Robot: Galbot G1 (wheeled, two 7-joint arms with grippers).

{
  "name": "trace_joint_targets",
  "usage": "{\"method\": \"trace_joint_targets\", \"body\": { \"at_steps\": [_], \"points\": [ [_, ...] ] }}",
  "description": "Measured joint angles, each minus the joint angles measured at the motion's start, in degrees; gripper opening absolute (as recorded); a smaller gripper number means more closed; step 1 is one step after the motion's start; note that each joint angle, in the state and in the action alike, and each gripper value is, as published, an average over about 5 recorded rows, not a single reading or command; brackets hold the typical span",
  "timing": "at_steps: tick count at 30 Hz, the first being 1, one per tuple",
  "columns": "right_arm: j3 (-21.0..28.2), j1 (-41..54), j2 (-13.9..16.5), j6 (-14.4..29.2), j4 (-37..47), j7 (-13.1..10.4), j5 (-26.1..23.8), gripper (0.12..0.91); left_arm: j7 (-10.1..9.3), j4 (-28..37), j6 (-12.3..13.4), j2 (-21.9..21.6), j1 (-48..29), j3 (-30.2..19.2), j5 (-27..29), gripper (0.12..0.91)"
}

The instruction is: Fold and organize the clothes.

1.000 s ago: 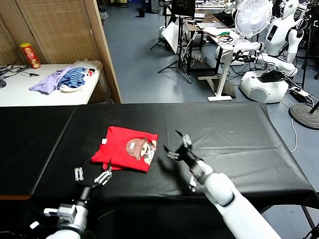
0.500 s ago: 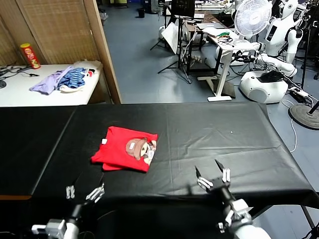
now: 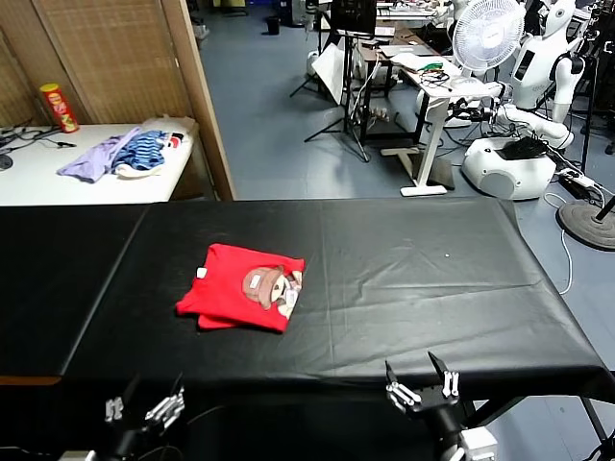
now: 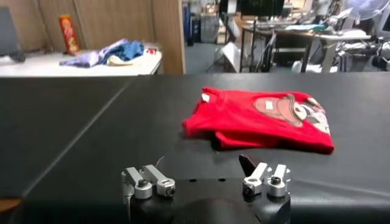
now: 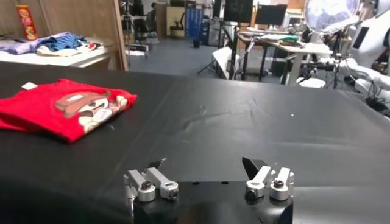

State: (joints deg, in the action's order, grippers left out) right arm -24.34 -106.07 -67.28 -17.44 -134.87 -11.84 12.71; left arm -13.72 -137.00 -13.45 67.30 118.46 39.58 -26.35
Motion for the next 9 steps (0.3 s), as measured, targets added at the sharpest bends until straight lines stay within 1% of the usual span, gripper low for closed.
{"method": "trace_joint_targets", "body": {
  "at_steps": [4,9],
  "points": [
    [0.0,-0.81,-0.13,-0.34,-1.0,0.02,0.01,0.798,-0.21,-2.06,-1.38,0.13,0.73,0.58,-0.27,0.798],
    [0.0,-1.2,-0.2,-0.5,-1.47,0.05,0.02,0.798,-0.05,-2.96,-1.56,0.12,1.03,1.37,-0.35,0.798]
  ]
}}
